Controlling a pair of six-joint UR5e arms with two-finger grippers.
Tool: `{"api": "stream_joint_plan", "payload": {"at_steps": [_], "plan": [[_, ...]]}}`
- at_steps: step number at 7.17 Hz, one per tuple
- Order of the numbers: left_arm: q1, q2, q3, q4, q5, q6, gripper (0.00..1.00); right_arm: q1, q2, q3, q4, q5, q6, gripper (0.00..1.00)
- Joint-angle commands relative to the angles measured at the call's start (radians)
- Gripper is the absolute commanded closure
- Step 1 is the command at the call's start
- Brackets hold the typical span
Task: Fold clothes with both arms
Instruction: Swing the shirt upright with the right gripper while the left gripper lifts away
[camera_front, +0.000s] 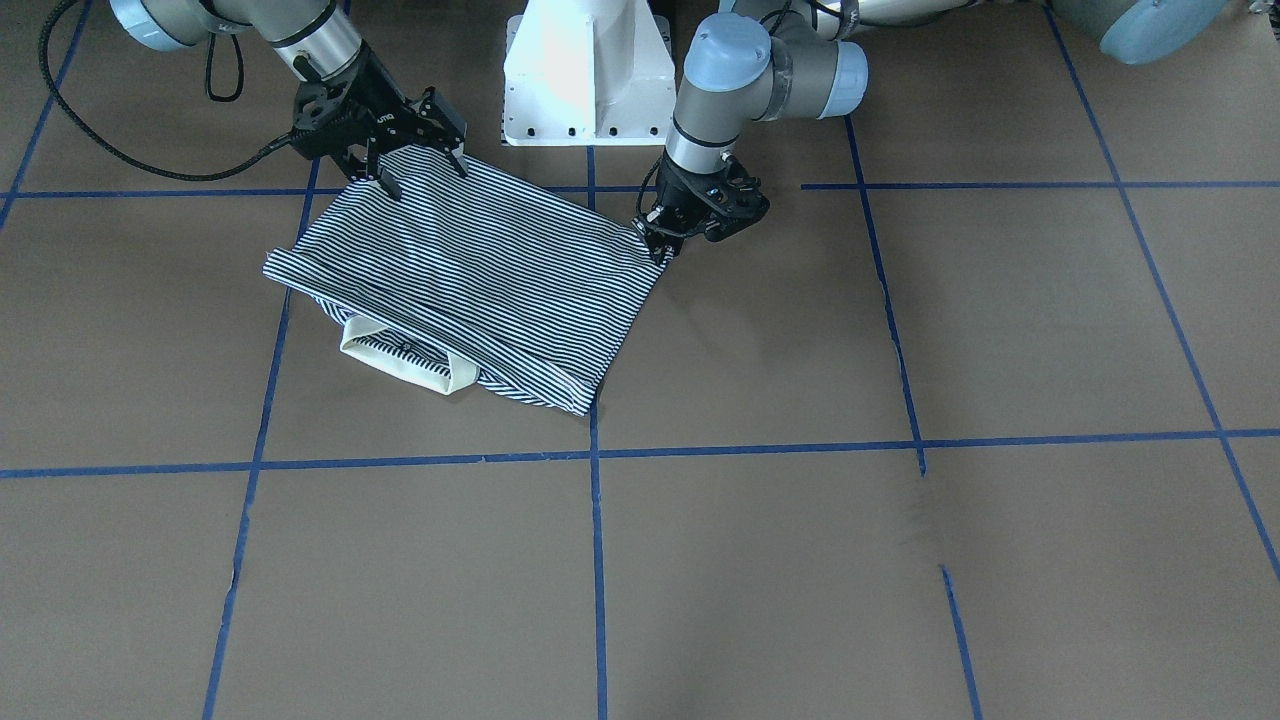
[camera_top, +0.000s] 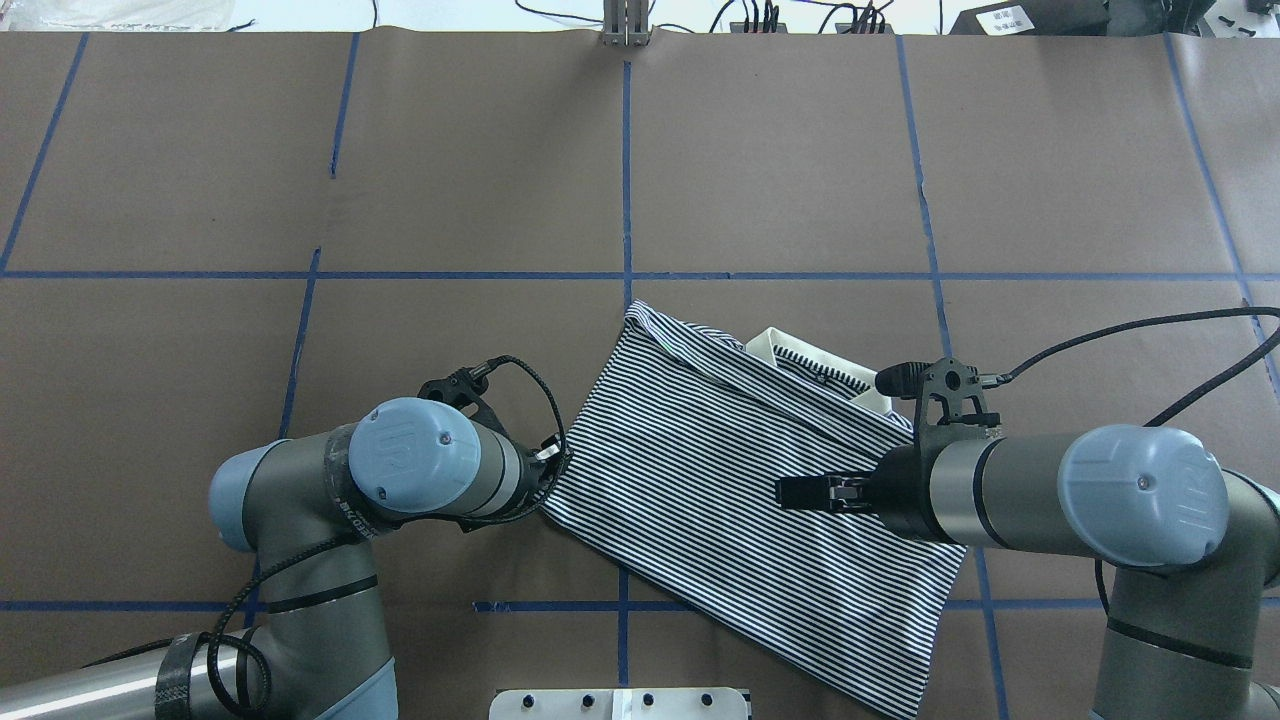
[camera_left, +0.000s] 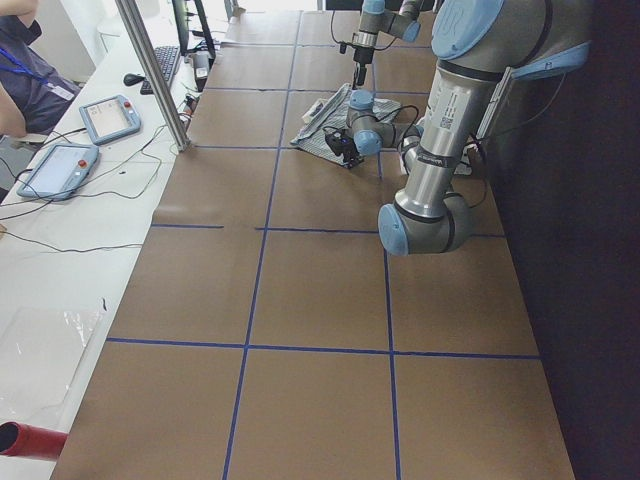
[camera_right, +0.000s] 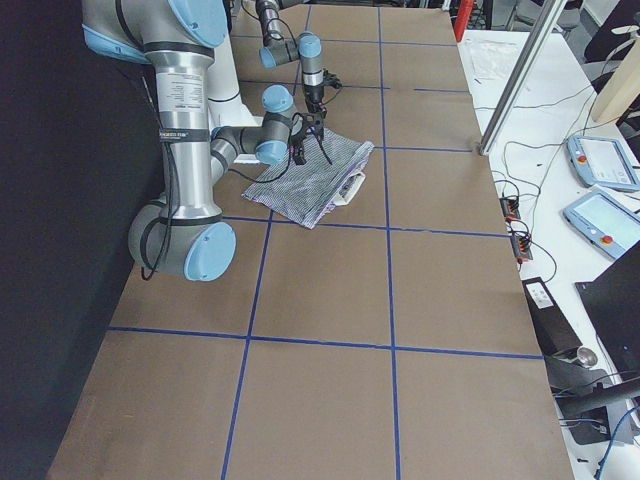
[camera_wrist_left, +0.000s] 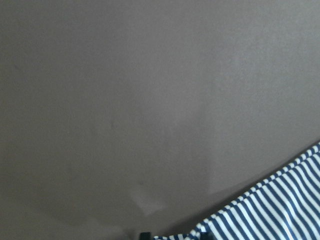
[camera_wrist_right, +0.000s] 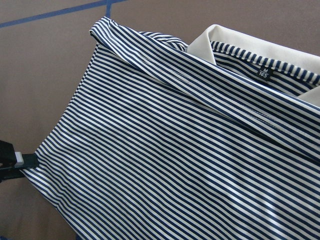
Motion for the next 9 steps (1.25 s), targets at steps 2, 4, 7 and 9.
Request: {"api": "stream_joint_plan", "payload": {"at_steps": [2,4,7,9], "plan": [[-0.006,0.000,-0.015,0.009,-0.002,0.012,1.00,0.003,0.000,0.000,0.000,0.001,0.000,0.00],[-0.081,-0.003,-0.014,0.060,-0.002,0.068,1.00,0.003,0.002,0.001,0.000,0.001,0.000,0.00],[-0.276,-0.029,0.061,0.052,0.020,0.230,1.00,0.003,0.000,0.000,0.000,0.000,0.000,0.00],[-0.345,-0.173,0.266,-0.006,0.093,0.323,1.00,0.006,0.000,0.000,0.000,-0.009,0.002,0.00]]}}
